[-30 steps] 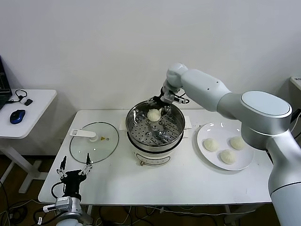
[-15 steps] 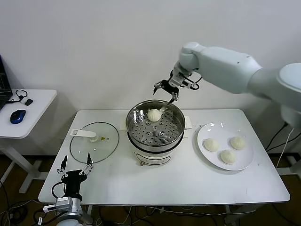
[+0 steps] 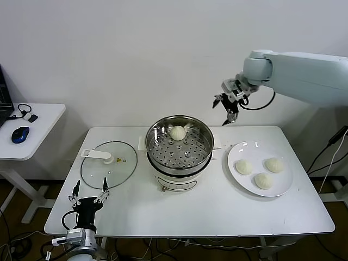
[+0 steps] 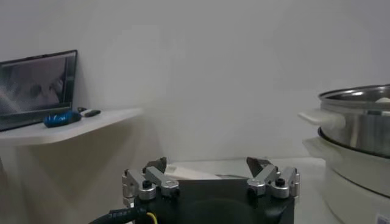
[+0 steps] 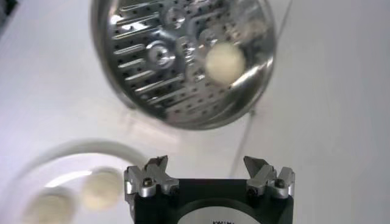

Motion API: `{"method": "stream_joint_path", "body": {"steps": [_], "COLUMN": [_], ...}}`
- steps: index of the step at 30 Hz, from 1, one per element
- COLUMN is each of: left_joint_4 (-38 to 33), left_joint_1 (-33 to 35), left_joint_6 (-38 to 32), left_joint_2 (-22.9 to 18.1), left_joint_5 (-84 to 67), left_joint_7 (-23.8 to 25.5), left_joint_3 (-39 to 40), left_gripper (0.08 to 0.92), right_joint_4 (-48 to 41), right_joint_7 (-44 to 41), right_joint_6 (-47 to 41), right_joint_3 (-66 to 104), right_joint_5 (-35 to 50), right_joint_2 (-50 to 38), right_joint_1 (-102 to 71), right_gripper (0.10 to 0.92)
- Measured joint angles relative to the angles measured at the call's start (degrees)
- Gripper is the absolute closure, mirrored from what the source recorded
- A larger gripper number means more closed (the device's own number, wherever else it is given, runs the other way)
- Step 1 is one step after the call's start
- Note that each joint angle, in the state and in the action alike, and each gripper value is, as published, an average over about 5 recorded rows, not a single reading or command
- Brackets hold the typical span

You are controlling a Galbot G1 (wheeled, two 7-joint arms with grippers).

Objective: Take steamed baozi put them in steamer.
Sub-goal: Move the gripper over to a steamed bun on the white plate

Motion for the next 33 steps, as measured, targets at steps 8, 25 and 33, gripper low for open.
{"method": "stream_joint_path", "body": {"steps": [8, 25, 33], "left_joint_4": [0.47, 1.78, 2.33], "left_joint_1": [-0.07, -0.54, -0.65], "left_joint_6": [-0.1, -0.28, -0.41], "left_joint_2": [0.0, 0.0, 0.0], "left_joint_5": [-0.42, -0.42, -0.14], "left_joint_7": [0.04, 0.11, 0.08], "left_joint_3": [-0.34, -1.67, -2.12], "left_gripper": [0.177, 0.177, 0.177], "right_joint_4": [0.35, -5.51, -10.27], "right_joint_7": [-1.58, -1.86, -2.05], "right_joint_6": [-3.67, -5.77, -5.31], "right_joint_3": [-2.02, 2.59, 7.08], "right_joint_5": [1.42, -3.11, -5.23], "right_joint_2": [-3.5, -6.32, -5.55], "right_joint_1": [-1.96, -15.45, -21.81], "right_gripper": [0.203, 0.203, 0.203]}}
